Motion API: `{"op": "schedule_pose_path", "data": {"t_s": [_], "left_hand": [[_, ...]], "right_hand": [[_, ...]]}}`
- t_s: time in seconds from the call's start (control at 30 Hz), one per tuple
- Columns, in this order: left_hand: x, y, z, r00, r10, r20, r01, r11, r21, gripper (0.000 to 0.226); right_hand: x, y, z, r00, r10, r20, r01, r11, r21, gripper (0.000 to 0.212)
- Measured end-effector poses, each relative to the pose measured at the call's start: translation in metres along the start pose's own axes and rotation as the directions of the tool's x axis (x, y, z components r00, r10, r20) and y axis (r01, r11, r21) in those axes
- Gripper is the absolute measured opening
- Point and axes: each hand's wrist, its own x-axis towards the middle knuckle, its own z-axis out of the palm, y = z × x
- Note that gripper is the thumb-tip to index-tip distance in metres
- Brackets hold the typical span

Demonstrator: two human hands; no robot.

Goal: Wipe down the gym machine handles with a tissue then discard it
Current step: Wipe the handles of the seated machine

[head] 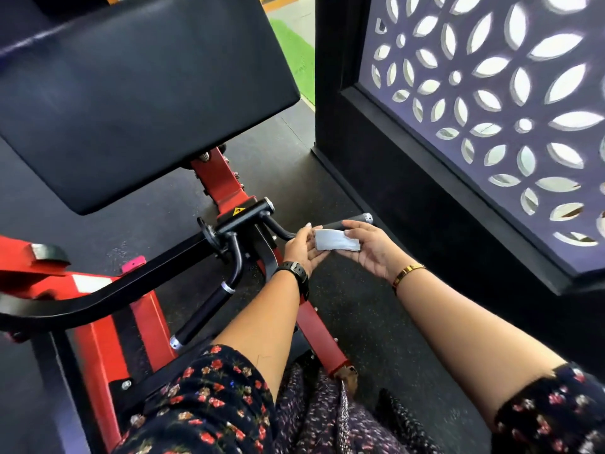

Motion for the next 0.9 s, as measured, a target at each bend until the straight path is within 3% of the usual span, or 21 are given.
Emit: {"op": "schedule_pose_path", "data": {"t_s": [0.13, 0.23, 0.3, 0.37, 0.47, 0.53, 0.6, 0.67, 0.73, 0.8, 0.9], "left_hand": [[0.005, 0.003, 0.0, 0.998, 0.053, -0.023, -0.054, 0.998, -0.017, 0.029], [0.015, 0.01, -0.005, 0.985, 0.155, -0.08, -0.156, 0.988, -0.006, 0.031], [0.022, 0.011, -0.012, 0.959, 0.263, -0.102, -0.252, 0.962, 0.105, 0.029], [0.031, 0.009, -0.023, 0.919, 0.387, -0.067, -0.341, 0.872, 0.352, 0.028], [0.042, 0.009, -0.035, 0.872, 0.474, 0.122, -0.373, 0.483, 0.792, 0.045], [0.052, 0.009, -0.038, 0.844, 0.447, 0.295, -0.401, 0.164, 0.901, 0.059], [0.065, 0.009, -0.04, 0.835, 0.38, 0.398, -0.389, -0.103, 0.915, 0.068], [0.077, 0.007, -0.04, 0.843, 0.312, 0.439, -0.354, -0.293, 0.888, 0.074], [0.086, 0.008, -0.038, 0.857, 0.272, 0.437, -0.316, -0.393, 0.864, 0.081], [0.093, 0.009, -0.034, 0.878, 0.24, 0.415, -0.289, -0.426, 0.857, 0.086], [0.104, 0.009, -0.031, 0.904, 0.214, 0.371, -0.258, -0.42, 0.87, 0.082]], "right_hand": [[0.004, -0.002, -0.001, 0.998, 0.017, 0.059, -0.016, 0.999, -0.03, 0.032], [0.012, -0.005, 0.001, 0.999, 0.024, 0.022, -0.023, 1.0, -0.01, 0.023], [0.019, -0.005, 0.0, 0.999, 0.024, -0.024, -0.023, 1.0, 0.008, 0.014], [0.027, -0.005, 0.0, 0.997, 0.031, -0.073, -0.028, 0.999, 0.035, 0.013], [0.04, -0.006, 0.003, 0.988, 0.0, -0.153, 0.009, 0.998, 0.056, 0.011], [0.051, -0.004, 0.006, 0.983, -0.051, -0.175, 0.057, 0.998, 0.027, 0.012], [0.062, 0.001, 0.011, 0.975, -0.143, -0.172, 0.12, 0.983, -0.136, 0.013], [0.072, 0.009, 0.015, 0.945, -0.284, -0.164, 0.173, 0.856, -0.488, 0.023], [0.075, 0.018, 0.019, 0.896, -0.428, -0.119, 0.207, 0.639, -0.741, 0.04], [0.073, 0.03, 0.022, 0.846, -0.531, -0.045, 0.241, 0.458, -0.856, 0.044], [0.075, 0.055, 0.026, 0.732, -0.621, 0.279, 0.404, 0.067, -0.912, 0.039]]}}
